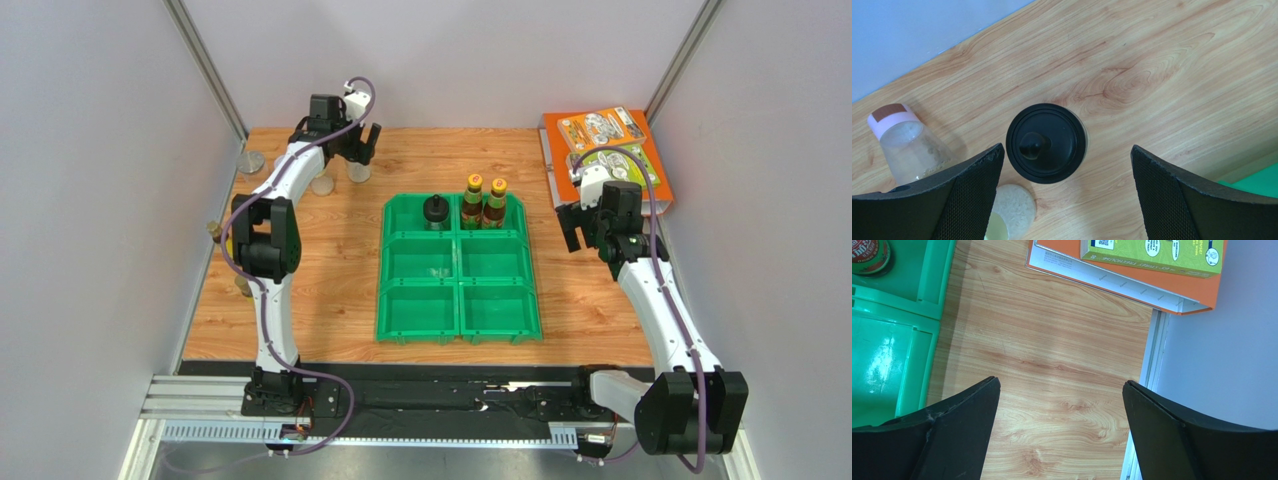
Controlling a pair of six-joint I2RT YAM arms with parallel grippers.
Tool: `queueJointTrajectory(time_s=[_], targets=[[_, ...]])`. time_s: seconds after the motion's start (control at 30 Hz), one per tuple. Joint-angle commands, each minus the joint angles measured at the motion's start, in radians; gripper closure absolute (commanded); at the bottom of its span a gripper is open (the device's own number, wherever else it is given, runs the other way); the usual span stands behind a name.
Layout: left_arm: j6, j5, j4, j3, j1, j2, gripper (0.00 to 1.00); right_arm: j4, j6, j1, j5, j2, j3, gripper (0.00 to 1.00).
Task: Organize the condiment bottles
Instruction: Pick up the bottle from the center of the board.
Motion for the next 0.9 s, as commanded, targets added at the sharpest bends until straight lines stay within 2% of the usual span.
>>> queueJointTrajectory(time_s=[0.0,0.47,0.53,0.63,0.7,0.73,0.8,0.83,0.87], targets=[[-0.003,-0.025,0.063,0.051,0.008,0.022,0.01,0.022,0.002,0.003,-0.001,0.004,0.028,0.05],[-0.023,-0.003,0.045,0.088,0.031,0.088,0.01,0.021,-0.001,0.008,0.005,0.020,0.032,0.05],[-0.023,0.001,0.042,0.086,0.032,0.090,0.05,0.021,-0.001,0.009,0.004,0.021,0.032,0.05],[-0.024,0.008,0.036,0.086,0.032,0.086,0.27,0.019,0.000,0.009,0.005,0.020,0.032,0.05],[-0.026,0.014,0.029,0.088,0.032,0.085,0.37,0.018,0.000,0.011,0.007,0.018,0.032,0.05],[-0.023,0.017,0.026,0.088,0.032,0.082,0.47,0.018,0.000,0.011,0.005,0.018,0.033,0.05],[-0.023,0.027,0.014,0.089,0.032,0.079,0.56,0.018,0.002,0.011,0.007,0.015,0.032,0.05],[-0.023,0.031,0.009,0.089,0.034,0.076,0.68,0.019,0.002,0.011,0.004,0.015,0.033,0.05],[-0.021,0.033,-0.001,0.088,0.032,0.073,0.74,0.018,0.002,0.011,0.005,0.015,0.033,0.05]])
